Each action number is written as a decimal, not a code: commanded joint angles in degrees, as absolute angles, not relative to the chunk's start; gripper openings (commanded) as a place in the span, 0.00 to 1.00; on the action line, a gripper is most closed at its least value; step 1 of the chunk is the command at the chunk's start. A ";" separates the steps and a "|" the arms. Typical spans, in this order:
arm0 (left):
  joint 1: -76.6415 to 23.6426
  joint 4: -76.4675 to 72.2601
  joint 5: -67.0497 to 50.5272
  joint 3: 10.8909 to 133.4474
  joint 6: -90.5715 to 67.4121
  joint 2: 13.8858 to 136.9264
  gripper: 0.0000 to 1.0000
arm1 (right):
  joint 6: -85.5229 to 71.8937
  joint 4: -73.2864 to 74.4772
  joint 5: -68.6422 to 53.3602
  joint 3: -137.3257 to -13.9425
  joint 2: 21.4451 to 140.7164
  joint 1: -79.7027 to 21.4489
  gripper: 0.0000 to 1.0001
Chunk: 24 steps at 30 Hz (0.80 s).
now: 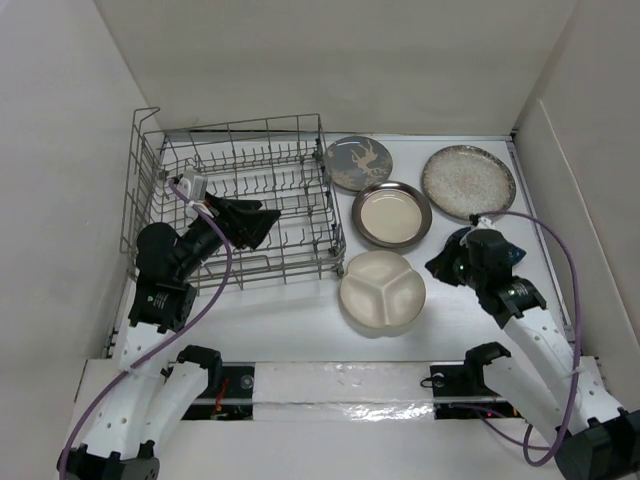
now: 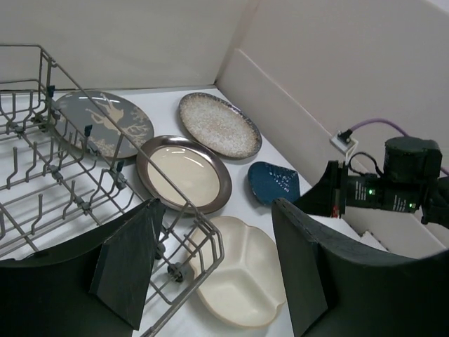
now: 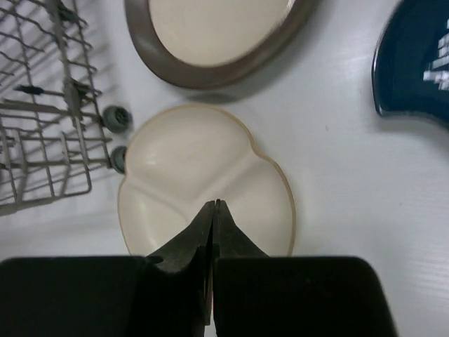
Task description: Load the plates into the dish rack
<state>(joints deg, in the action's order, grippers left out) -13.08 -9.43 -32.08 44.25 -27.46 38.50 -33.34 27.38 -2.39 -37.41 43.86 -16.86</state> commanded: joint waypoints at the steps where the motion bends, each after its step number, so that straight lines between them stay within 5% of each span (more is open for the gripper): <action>1: -13.27 -10.90 -32.34 45.27 -25.05 37.97 0.61 | -38.48 30.32 -6.86 -32.53 40.44 -16.35 0.00; 5: -13.27 -13.09 -33.22 42.98 -25.66 37.00 0.59 | -43.41 33.04 -1.79 -30.85 37.36 -17.14 0.71; 6: -13.27 -12.75 -32.96 43.07 -25.58 37.00 0.59 | -45.07 34.09 -0.54 -30.50 37.09 -17.14 0.77; 13: -13.27 -10.72 -30.33 42.89 -23.64 34.63 0.56 | -48.34 33.31 4.83 -27.60 37.53 -16.61 0.82; 24: -13.80 -10.63 -29.71 42.45 -23.91 34.01 0.57 | -50.71 26.12 -4.57 -21.80 43.77 -16.61 0.81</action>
